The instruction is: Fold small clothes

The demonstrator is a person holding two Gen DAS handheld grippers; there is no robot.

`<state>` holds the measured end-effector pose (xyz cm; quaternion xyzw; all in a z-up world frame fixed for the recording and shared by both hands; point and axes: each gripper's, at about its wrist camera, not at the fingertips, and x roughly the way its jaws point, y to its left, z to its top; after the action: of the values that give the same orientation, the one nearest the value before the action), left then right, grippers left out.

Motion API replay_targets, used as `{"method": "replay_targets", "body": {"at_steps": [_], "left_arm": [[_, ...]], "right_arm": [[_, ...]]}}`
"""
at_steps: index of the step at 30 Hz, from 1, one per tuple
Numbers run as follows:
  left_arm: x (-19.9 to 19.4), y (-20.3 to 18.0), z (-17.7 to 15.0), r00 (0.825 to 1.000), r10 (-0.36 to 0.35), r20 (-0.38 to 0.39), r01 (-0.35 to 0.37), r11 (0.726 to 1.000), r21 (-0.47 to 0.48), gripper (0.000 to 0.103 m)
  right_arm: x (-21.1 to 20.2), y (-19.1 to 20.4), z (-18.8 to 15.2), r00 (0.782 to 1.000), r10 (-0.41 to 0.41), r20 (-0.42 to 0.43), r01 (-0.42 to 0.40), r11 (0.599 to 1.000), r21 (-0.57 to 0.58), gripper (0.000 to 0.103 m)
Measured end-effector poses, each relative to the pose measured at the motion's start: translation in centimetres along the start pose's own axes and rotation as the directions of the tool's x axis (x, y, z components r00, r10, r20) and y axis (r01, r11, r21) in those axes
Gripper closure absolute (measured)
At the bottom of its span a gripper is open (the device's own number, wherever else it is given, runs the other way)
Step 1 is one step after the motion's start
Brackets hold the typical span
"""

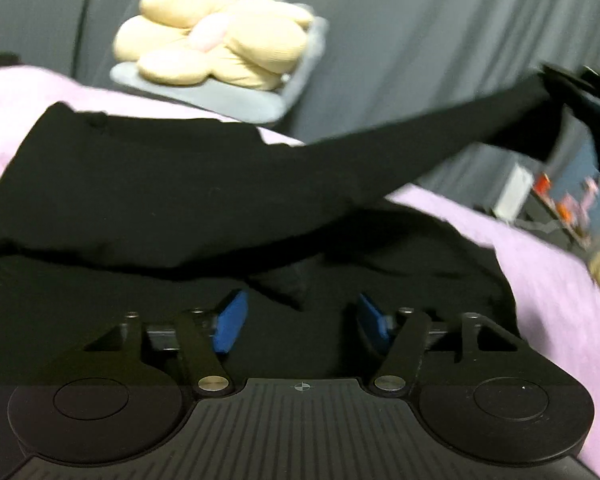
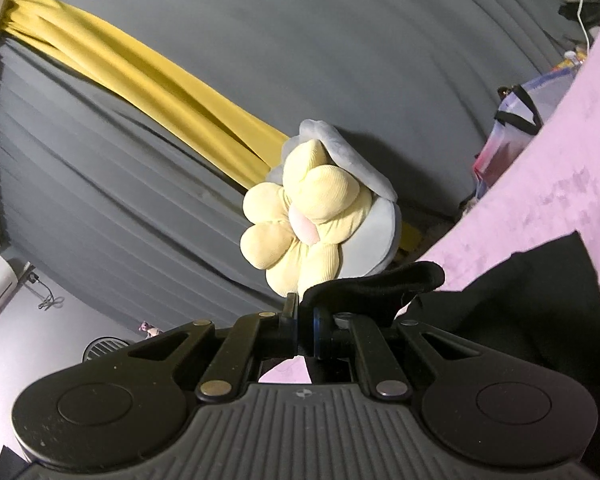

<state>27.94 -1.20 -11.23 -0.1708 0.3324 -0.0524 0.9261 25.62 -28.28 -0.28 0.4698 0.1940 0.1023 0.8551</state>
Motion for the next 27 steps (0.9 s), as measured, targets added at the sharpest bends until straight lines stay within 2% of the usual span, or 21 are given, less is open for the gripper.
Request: {"method": "replay_targets", "body": {"at_steps": [1, 2, 3, 4, 7, 9, 11, 12, 13, 14, 16, 17, 19, 21, 22, 23, 25, 27], "left_arm": [[0.3, 0.3, 0.2, 1.000, 0.006, 0.006, -0.006, 1.000, -0.027, 0.069], [0.4, 0.8, 0.4, 1.000, -0.009, 0.004, 0.009, 0.998, -0.065, 0.084], [0.3, 1.7, 0.7, 0.999, -0.036, 0.007, 0.037, 0.993, -0.112, 0.093], [0.2, 2.6, 1.1, 0.999, -0.037, 0.013, 0.039, 0.989, -0.140, 0.096], [-0.8, 5.2, 2.3, 0.995, 0.058, 0.077, -0.046, 0.989, -0.143, 0.096], [-1.8, 8.0, 3.4, 0.981, 0.160, 0.107, -0.139, 0.973, -0.184, 0.096], [-2.4, 10.9, 4.0, 0.975, 0.193, 0.107, -0.158, 0.948, -0.275, 0.096], [-2.6, 12.2, 4.2, 0.978, 0.181, 0.104, -0.141, 0.939, -0.314, 0.096], [-3.0, 13.1, 4.2, 0.978, 0.178, 0.107, -0.132, 0.930, -0.343, 0.096], [-3.4, 13.7, 4.1, 0.978, 0.176, 0.110, -0.126, 0.925, -0.359, 0.094], [-3.6, 14.2, 4.1, 0.983, 0.146, 0.109, -0.099, 0.930, -0.354, 0.092], [-3.7, 14.3, 4.1, 0.984, 0.142, 0.108, -0.096, 0.932, -0.350, 0.092], [-3.8, 14.2, 3.7, 0.983, 0.148, 0.106, -0.106, 0.939, -0.328, 0.092], [-3.6, 13.9, 3.6, 0.982, 0.159, 0.105, -0.122, 0.948, -0.295, 0.091], [-3.1, 13.5, 3.8, 0.981, 0.162, 0.104, -0.128, 0.952, -0.280, 0.091], [-3.2, 13.4, 3.8, 0.981, 0.163, 0.103, -0.130, 0.954, -0.269, 0.091], [-3.3, 13.4, 3.7, 0.981, 0.164, 0.102, -0.133, 0.957, -0.259, 0.091], [-3.3, 13.3, 3.6, 0.981, 0.165, 0.101, -0.134, 0.956, -0.260, 0.091]], "right_arm": [[-0.1, -0.1, 0.0, 1.000, -0.003, -0.001, 0.003, 1.000, -0.005, 0.097], [-0.3, -0.2, -0.1, 1.000, -0.010, -0.002, 0.010, 1.000, -0.012, 0.097], [-0.4, -0.3, -0.3, 1.000, -0.021, -0.002, 0.021, 1.000, -0.022, 0.097], [-0.6, -0.5, -0.4, 0.999, -0.034, -0.001, 0.034, 0.999, -0.035, 0.097], [-1.6, -1.5, -0.7, 0.997, -0.077, 0.001, 0.076, 0.994, -0.078, 0.097], [-2.2, -2.5, -1.2, 0.992, -0.125, -0.006, 0.124, 0.986, -0.108, 0.097], [-2.2, -4.2, -2.2, 0.978, -0.207, -0.032, 0.200, 0.970, -0.140, 0.097], [-1.8, -5.0, -2.9, 0.962, -0.265, -0.061, 0.252, 0.954, -0.165, 0.098], [-1.4, -6.0, -3.7, 0.938, -0.337, -0.084, 0.316, 0.929, -0.192, 0.103], [-0.8, -6.8, -4.3, 0.911, -0.398, -0.108, 0.368, 0.903, -0.222, 0.103], [-0.3, -8.7, -5.1, 0.864, -0.480, -0.151, 0.440, 0.866, -0.237, 0.103], [-0.3, -9.5, -5.2, 0.862, -0.477, -0.171, 0.441, 0.873, -0.209, 0.103], [-1.0, -10.8, -5.0, 0.887, -0.426, -0.177, 0.418, 0.905, -0.078, 0.101], [-1.7, -11.9, -4.7, 0.925, -0.333, -0.182, 0.349, 0.935, 0.064, 0.092], [-1.8, -12.3, -4.7, 0.937, -0.297, -0.185, 0.318, 0.943, 0.100, 0.079], [-1.8, -12.3, -4.8, 0.945, -0.271, -0.185, 0.294, 0.949, 0.117, 0.065], [-1.5, -11.9, -5.2, 0.949, -0.259, -0.181, 0.279, 0.955, 0.100, 0.058], [-0.4, -11.0, -5.9, 0.941, -0.281, -0.187, 0.295, 0.954, 0.055, 0.057]]}}
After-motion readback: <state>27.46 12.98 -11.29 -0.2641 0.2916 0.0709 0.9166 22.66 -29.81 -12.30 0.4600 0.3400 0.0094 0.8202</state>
